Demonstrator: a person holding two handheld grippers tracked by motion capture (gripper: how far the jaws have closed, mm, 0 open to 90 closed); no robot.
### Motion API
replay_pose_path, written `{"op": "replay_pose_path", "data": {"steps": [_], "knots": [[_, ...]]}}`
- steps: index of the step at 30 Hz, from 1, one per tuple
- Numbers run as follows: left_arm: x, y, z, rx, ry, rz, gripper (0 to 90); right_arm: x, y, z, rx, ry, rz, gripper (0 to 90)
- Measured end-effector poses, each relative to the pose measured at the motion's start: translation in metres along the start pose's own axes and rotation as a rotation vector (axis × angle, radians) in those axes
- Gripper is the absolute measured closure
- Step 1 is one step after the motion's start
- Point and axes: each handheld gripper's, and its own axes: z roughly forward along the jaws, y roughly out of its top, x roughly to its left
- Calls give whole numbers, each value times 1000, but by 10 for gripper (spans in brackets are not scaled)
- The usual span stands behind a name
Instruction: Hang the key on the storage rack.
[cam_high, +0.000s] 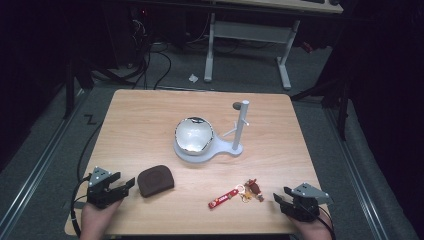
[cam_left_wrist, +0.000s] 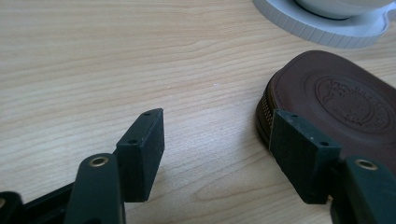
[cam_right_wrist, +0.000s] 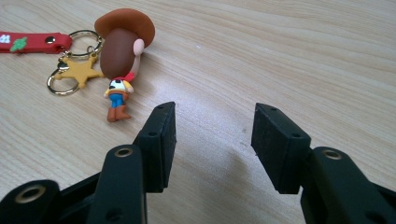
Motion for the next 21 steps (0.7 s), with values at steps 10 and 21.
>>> {"op": "replay_pose_path", "data": {"steps": [10,21], "knots": [[-8,0,1,11,4,50,362,-6,-1,0,-15,-19,50,571],[-9,-1,1,9,-5,43,363,-5,0,-3,-23,-14,55,564]]}}
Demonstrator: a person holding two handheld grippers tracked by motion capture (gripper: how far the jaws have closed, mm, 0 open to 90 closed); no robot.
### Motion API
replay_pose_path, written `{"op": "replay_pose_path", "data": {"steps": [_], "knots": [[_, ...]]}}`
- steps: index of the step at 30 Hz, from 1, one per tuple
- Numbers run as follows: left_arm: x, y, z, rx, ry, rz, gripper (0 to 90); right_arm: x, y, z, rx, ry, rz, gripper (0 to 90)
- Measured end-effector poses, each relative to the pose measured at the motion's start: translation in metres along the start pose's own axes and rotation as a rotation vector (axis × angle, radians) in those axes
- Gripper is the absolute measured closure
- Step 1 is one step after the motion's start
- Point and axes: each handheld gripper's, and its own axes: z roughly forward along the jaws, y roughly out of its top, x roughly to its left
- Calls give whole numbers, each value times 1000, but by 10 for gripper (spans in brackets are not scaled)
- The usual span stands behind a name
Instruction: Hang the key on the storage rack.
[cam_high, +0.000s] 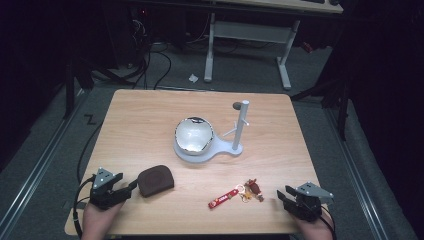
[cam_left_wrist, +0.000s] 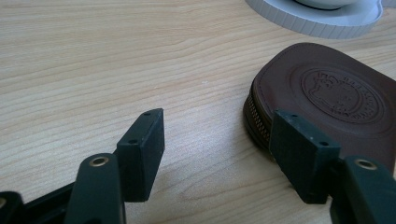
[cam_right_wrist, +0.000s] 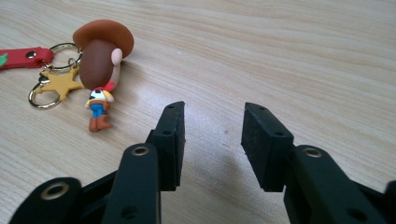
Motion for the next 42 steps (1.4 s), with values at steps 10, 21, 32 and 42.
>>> {"op": "replay_pose_path", "data": {"steps": [10,21,32,42], "knots": [[1,0,0,-4,-18,10,373,15,26,1,21,33,-86,544],[0,1,2,-8,-44,12,364,14,36,4,130,44,-105,502],[-3,3,2,-18,-54,31,353,19,42,8,295,75,-143,451],[-3,3,0,-25,-54,27,348,20,44,14,379,96,-160,441]]}}
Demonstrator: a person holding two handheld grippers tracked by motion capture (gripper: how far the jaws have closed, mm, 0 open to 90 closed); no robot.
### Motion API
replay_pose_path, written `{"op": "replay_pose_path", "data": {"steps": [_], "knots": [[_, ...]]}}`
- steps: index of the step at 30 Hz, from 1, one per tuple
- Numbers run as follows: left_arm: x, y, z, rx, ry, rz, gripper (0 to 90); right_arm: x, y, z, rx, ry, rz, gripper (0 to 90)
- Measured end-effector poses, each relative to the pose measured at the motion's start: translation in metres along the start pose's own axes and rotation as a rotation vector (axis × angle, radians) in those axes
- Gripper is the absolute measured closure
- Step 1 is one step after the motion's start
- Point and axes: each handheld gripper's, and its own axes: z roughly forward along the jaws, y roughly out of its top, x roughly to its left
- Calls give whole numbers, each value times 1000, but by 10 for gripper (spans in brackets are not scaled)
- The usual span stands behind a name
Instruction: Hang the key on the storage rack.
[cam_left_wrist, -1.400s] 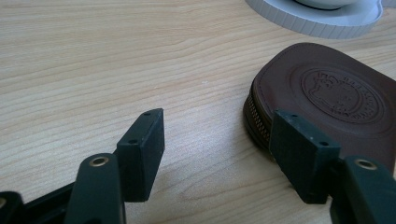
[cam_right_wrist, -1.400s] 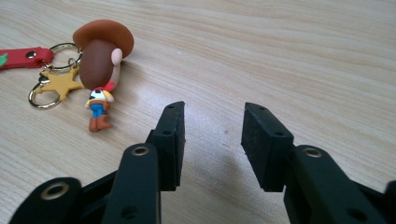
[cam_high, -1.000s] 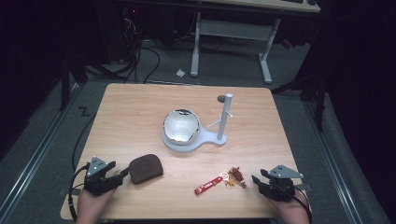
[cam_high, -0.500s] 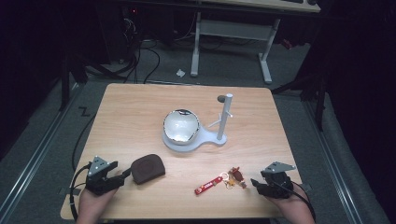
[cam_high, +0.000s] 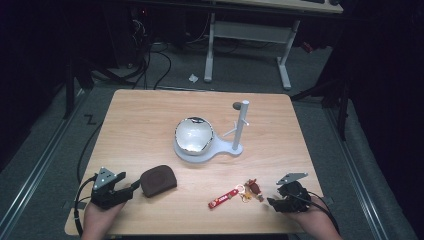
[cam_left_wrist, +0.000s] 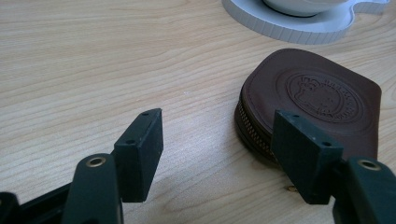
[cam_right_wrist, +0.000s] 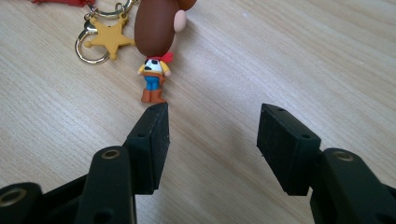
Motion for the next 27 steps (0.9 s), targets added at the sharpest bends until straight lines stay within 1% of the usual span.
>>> {"op": "replay_pose_path", "data": {"steps": [2,3,4,5,6,7,8,13,14,15,16,17,19,21,22,23,27], "knots": [[0,0,0,1,0,-1,347,0,1,0,12,1,-12,440],[1,0,0,2,-1,-2,347,0,1,0,12,1,-12,440],[1,0,1,4,0,-2,346,0,2,0,24,3,-12,438],[1,0,1,6,0,-2,346,0,2,0,24,3,-12,438],[1,0,1,7,0,-2,345,0,3,0,41,8,-4,435],[1,0,1,9,0,-2,345,0,3,0,41,8,-4,435],[1,0,2,10,0,-1,344,-1,4,0,55,15,-21,429],[1,0,1,9,1,-4,342,1,6,1,80,20,-36,424],[1,0,1,9,2,-4,342,2,7,1,88,20,-43,421],[1,0,1,9,2,-5,342,3,9,1,110,22,-54,417],[2,0,0,9,1,-6,342,4,10,1,112,28,-60,416],[2,0,0,8,0,-7,342,4,10,1,112,28,-60,416],[3,-1,-1,7,0,-9,341,4,12,0,128,45,-51,414],[3,-1,-1,8,-1,-10,342,5,15,0,143,47,-57,413],[3,-1,-1,8,-1,-9,342,6,16,-1,152,45,-47,413],[3,0,0,8,-2,-9,341,5,17,-1,154,47,-62,413],[4,0,1,13,-4,-8,340,6,23,-2,170,45,-70,413]]}}
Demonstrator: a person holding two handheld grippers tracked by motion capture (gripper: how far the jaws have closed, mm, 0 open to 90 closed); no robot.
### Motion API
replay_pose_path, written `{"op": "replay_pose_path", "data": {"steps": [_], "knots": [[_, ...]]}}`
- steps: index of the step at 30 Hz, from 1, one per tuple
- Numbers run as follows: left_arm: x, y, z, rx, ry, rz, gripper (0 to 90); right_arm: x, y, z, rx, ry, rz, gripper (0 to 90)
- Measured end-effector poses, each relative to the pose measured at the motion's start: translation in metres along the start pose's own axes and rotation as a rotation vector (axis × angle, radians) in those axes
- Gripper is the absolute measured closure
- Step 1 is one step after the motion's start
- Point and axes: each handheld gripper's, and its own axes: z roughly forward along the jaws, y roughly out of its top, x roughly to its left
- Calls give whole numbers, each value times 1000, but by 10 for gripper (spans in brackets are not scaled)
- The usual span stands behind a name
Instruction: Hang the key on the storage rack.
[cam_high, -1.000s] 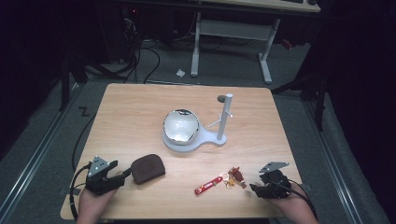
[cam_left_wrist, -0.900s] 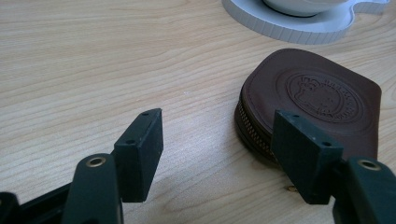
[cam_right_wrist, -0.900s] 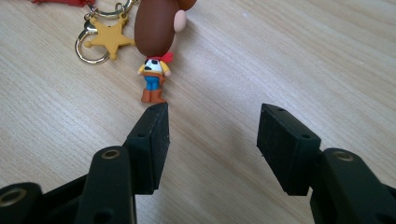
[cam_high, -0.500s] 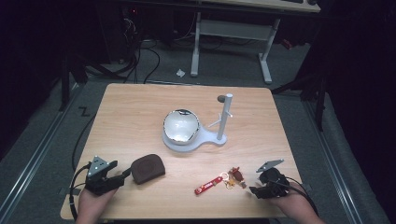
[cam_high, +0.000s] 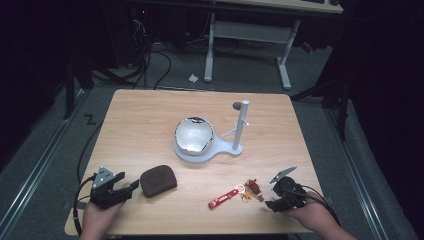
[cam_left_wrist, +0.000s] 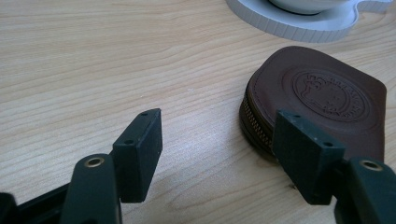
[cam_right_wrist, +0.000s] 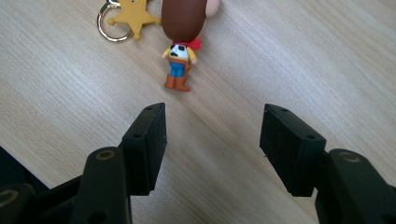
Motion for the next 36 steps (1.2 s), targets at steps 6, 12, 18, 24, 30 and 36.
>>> {"op": "replay_pose_path", "data": {"steps": [6,12,18,24,30,36], "knots": [[0,0,-1,1,0,4,340,1,12,-2,16,7,-5,413],[-1,1,0,6,-4,9,340,4,25,-1,30,21,-4,418],[0,1,0,6,-7,11,340,6,35,3,36,29,-7,420],[-1,1,0,12,-12,21,340,10,49,12,50,43,-15,442],[-2,1,1,18,-12,29,340,8,59,18,60,61,9,507],[-2,1,1,19,-12,30,340,4,64,21,75,75,43,575]]}}
